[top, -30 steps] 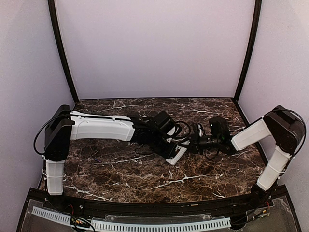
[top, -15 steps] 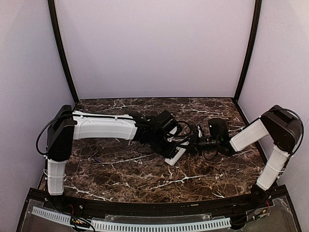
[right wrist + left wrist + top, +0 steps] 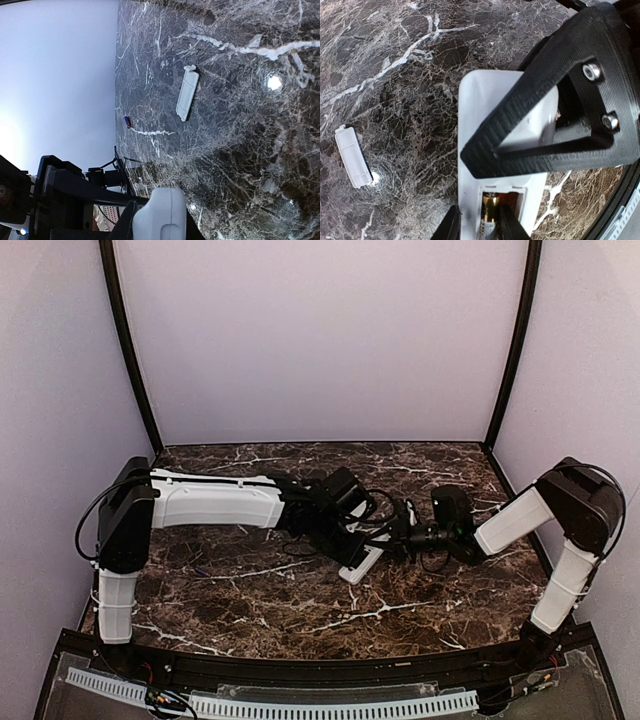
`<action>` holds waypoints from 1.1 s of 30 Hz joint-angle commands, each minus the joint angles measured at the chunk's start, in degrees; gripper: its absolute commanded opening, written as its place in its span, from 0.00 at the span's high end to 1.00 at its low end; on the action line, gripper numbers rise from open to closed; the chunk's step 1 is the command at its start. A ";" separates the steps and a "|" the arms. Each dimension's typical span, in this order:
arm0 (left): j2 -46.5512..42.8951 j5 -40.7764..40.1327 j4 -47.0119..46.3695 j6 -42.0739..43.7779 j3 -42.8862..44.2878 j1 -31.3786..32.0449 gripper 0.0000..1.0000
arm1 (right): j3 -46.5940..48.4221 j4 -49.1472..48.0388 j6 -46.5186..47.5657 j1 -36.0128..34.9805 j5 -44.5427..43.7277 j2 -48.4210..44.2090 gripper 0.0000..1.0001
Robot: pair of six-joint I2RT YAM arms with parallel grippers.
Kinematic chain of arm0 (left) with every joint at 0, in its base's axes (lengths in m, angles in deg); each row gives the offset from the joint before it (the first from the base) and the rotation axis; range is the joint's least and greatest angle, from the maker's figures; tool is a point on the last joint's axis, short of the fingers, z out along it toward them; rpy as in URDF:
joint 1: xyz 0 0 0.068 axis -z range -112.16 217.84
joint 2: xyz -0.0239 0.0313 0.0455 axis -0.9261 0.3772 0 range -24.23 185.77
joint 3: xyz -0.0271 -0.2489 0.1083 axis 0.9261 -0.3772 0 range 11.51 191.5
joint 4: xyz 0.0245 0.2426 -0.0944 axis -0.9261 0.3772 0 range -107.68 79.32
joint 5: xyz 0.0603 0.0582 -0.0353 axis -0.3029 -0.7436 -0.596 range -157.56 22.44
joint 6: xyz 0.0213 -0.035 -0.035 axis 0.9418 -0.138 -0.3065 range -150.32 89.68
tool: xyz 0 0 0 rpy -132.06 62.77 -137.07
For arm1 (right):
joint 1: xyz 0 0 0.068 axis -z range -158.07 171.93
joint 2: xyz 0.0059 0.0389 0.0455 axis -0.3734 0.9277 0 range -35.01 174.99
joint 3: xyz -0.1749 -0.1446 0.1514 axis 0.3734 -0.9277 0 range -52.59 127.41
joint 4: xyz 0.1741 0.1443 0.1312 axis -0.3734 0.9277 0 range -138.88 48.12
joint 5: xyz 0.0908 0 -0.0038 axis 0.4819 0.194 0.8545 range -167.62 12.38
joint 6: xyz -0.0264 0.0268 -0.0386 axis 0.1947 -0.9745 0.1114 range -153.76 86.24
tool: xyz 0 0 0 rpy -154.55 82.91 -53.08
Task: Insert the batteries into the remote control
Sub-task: Load the battery into the battery compartment.
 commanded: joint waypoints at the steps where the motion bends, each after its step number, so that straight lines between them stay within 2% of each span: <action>1: -2.80 -0.99 -1.57 1.96 -1.35 -0.15 0.69 | -0.35 -3.63 -0.80 -0.79 2.69 0.15 1.00; 6: -4.34 1.77 -4.31 2.00 -2.90 -0.17 0.63 | -0.48 -4.19 -1.08 -0.79 2.95 0.42 1.00; 9: -6.14 1.91 -6.05 1.75 -4.56 -0.11 0.54 | -0.52 -4.25 -1.12 -0.79 3.12 0.57 1.00; 11: -7.85 1.65 -7.84 1.68 -6.28 -0.16 0.46 | -0.49 -4.25 -1.11 -0.85 3.28 0.66 1.00; 14: -10.55 1.46 -11.14 2.05 -9.36 -0.17 0.27 | -0.53 -4.21 -0.98 -0.76 3.64 0.80 1.00; 19: -15.34 -0.36 -12.58 4.61 -12.02 -0.26 0.12 | -0.54 -3.96 -0.59 -0.57 4.51 0.71 1.00; 20: -16.03 -0.83 -12.89 4.90 -13.16 -0.22 0.04 | -0.46 -3.79 -0.38 -0.54 4.72 0.60 1.00; 24: -20.91 -3.77 -17.67 7.65 -18.96 -0.25 0.01 | -0.06 -2.74 0.72 -0.39 6.10 0.19 1.00; 29: -32.29 -2.34 -35.82 18.24 -35.35 -0.24 0.01 | 1.04 0.04 3.71 -0.37 9.21 -0.67 1.00; 33: -37.29 5.37 -32.49 30.93 -37.66 -0.26 0.01 | 1.95 1.48 6.08 -0.37 13.05 -0.83 1.00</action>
